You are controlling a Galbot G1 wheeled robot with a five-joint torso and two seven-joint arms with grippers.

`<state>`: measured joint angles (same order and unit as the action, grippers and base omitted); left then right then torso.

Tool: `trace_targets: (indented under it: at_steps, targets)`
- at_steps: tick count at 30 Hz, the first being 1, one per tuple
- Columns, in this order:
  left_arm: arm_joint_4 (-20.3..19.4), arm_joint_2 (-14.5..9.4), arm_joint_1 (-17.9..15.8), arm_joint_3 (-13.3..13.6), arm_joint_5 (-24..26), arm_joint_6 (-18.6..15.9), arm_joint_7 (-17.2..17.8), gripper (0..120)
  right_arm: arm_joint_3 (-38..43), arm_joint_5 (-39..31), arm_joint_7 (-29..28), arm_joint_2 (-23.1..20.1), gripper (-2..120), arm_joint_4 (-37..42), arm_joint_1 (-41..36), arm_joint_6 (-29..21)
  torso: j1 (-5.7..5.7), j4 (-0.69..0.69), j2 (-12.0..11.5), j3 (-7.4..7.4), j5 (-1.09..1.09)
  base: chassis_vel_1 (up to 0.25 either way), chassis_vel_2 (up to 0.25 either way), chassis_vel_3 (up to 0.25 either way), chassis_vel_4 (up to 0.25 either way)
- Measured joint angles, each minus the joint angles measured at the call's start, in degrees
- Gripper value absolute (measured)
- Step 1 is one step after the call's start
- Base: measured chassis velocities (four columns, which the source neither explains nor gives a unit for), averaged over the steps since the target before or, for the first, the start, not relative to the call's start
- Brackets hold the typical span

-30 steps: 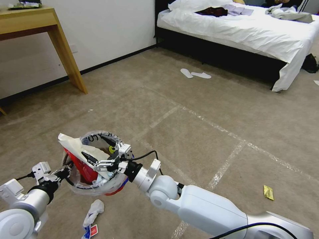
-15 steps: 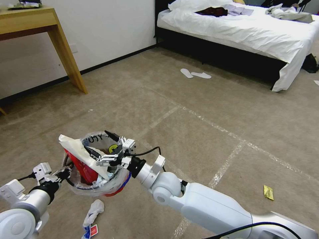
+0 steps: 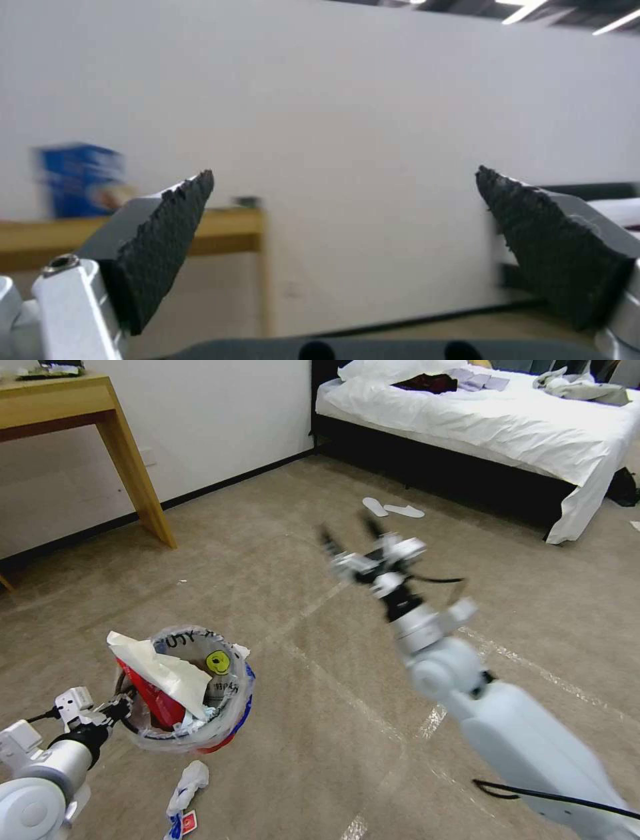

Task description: Pick up the trash bin and place the garbage on the floor into it.

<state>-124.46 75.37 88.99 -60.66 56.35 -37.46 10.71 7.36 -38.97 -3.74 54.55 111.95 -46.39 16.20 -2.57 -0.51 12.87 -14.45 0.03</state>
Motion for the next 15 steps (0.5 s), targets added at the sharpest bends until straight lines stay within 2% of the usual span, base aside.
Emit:
trace_targets:
  at_steps: [2, 4, 8, 9, 13, 15]
  targets:
    - [0.29, 0.20, -0.06, -0.51, -0.84, 0.27, -0.07, 3, 7.76, 4.17, -0.66, -0.12, 100, 1.32, -5.92, 0.21, 0.00, 0.00, 0.00, 0.01, -0.04, 0.000, 0.000, 0.000, 0.000]
    - [0.48, 0.28, -0.10, -0.60, -1.21, 0.41, -0.12, 3, 10.60, 5.87, -1.12, -0.09, 100, 1.90, -8.68, 0.26, 0.01, -0.03, 0.00, 0.01, -0.03, 0.000, 0.000, 0.000, 0.000]
    - [0.87, 0.48, -0.14, -0.63, -2.01, 0.61, -0.15, 3, 16.44, 9.19, -3.08, 0.45, 100, 2.81, -14.24, 0.54, 0.00, -0.02, 0.01, 0.01, -0.03, 0.000, 0.000, 0.000, 0.000]
    - [1.23, 0.69, -0.17, -0.61, -2.66, 0.74, -0.25, 3, 19.82, 11.08, -4.97, 1.27, 100, 3.01, -18.49, 0.52, 0.00, -0.01, 0.01, 0.01, -0.03, 0.000, 0.000, 0.000, 0.000]
    - [1.32, 0.93, -0.06, -0.59, -3.10, 0.88, -0.29, 3, 23.64, 13.39, -5.59, 2.63, 100, 3.48, -23.50, 1.26, 0.00, -0.01, 0.00, 0.01, -0.04, 0.000, 0.000, 0.000, 0.000]
    - [1.26, 1.02, 0.11, -1.05, -3.14, 0.98, -0.39, 3, 27.50, 15.60, -5.67, 4.89, 100, 4.82, -29.82, 2.96, 0.01, -0.03, 0.01, 0.01, -0.03, 0.000, 0.000, 0.000, 0.000]
